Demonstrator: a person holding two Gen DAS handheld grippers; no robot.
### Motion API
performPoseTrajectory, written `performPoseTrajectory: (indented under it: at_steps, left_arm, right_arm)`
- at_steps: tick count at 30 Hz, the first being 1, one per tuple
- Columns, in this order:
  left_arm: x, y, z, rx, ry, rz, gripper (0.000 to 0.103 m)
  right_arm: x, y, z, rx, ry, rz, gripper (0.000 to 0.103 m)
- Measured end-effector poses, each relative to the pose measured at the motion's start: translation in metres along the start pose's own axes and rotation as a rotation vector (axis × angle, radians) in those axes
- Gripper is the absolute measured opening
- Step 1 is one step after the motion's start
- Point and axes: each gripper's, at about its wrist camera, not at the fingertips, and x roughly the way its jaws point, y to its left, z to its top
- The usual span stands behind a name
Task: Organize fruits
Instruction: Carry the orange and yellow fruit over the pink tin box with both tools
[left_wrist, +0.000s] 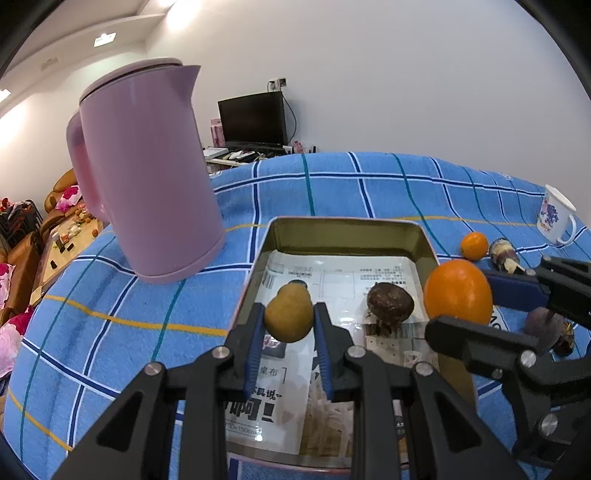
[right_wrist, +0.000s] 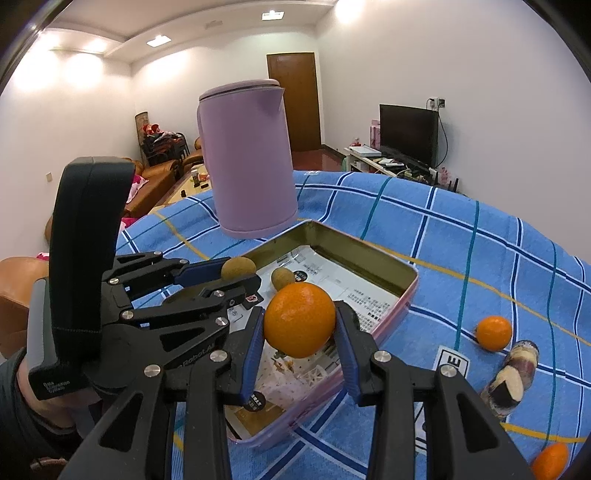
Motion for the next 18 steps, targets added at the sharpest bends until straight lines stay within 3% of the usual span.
performPoseTrajectory:
  at_steps: [18]
  left_arm:
    - [0.006, 0.000, -0.008, 0.003, 0.022, 0.001, 0.027]
  right_arm:
    - [0.012, 0.007, -0.008, -0.018, 0.050, 0.010, 0.040]
